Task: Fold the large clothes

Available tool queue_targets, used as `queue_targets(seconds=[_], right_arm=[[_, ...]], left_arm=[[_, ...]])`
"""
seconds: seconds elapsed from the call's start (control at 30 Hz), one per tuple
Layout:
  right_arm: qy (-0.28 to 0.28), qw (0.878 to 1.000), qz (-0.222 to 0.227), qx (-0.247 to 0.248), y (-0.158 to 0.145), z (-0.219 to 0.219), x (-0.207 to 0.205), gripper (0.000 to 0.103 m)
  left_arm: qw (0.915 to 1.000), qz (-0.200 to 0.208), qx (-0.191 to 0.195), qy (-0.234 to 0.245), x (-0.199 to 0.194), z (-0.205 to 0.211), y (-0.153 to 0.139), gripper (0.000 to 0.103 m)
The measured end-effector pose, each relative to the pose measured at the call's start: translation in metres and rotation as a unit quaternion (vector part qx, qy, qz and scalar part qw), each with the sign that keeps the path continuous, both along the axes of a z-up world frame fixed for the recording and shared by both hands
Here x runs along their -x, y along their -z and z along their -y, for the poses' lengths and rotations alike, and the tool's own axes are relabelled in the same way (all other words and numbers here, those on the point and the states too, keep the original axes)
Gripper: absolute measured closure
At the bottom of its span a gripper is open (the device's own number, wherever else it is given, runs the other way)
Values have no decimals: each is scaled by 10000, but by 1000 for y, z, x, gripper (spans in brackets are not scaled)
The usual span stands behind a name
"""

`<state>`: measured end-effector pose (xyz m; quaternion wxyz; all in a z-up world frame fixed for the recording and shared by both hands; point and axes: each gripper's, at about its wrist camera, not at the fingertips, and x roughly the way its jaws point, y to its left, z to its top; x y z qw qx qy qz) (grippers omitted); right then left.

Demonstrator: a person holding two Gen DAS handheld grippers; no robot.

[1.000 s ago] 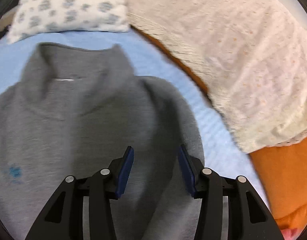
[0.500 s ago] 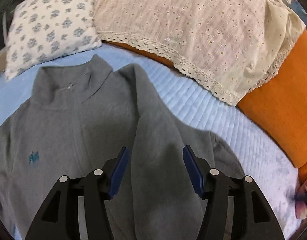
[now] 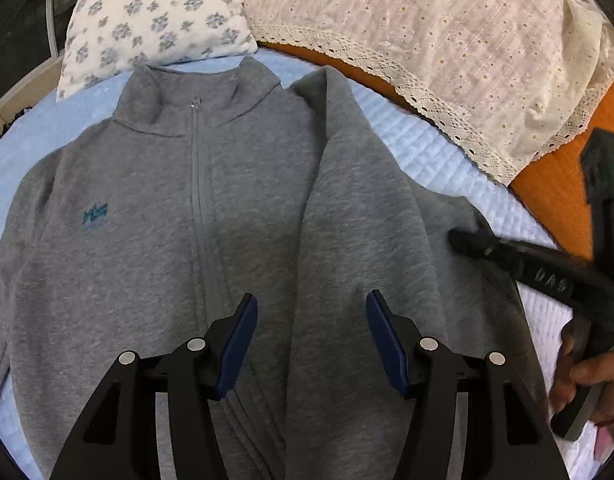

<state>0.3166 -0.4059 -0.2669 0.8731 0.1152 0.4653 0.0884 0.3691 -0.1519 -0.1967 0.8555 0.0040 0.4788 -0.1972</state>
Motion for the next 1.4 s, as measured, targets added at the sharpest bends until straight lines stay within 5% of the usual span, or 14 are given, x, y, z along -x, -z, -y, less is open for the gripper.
queue_targets(seconds=[0.13, 0.37, 0.43, 0.5, 0.6, 0.73, 0.83, 0.97, 1.17, 1.4], right_arm=[[395, 9986, 27, 363, -11, 29, -7, 98], [394, 9955, -477, 717, 21, 25, -19, 94], [458, 9937, -493, 896, 23, 18, -15, 79], [541, 9915, -214, 1166, 14, 14, -3, 33], [660, 9895, 295, 1254, -11, 7, 25, 27], [493, 9851, 861, 1402, -45, -15, 68, 21], [142, 9777, 1315, 1630, -66, -44, 111, 21], [-264, 9756, 1501, 1578, -78, -81, 142, 19], [-708, 9803, 1369, 1234, -84, -141, 170, 19], [-1118, 9777, 1442, 1040, -92, -208, 192, 19]], left_arm=[[9998, 110, -153, 112, 1, 7, -3, 43], [9973, -263, -584, 363, 10, 25, 30, 43], [9974, -116, -567, 440, 19, 19, 24, 43], [9985, -16, -408, 367, 26, 3, 12, 41], [9999, 134, 36, -57, 45, -48, -13, 28], [9948, 26, 405, -933, 73, -135, -46, 26], [9811, -59, 418, -1889, 90, -220, -62, 16], [9532, -255, 472, -2975, 109, -335, -69, 15], [9241, -323, 469, -3778, 153, -457, -90, 20], [9329, -373, 579, -3536, 197, -533, -109, 21]])
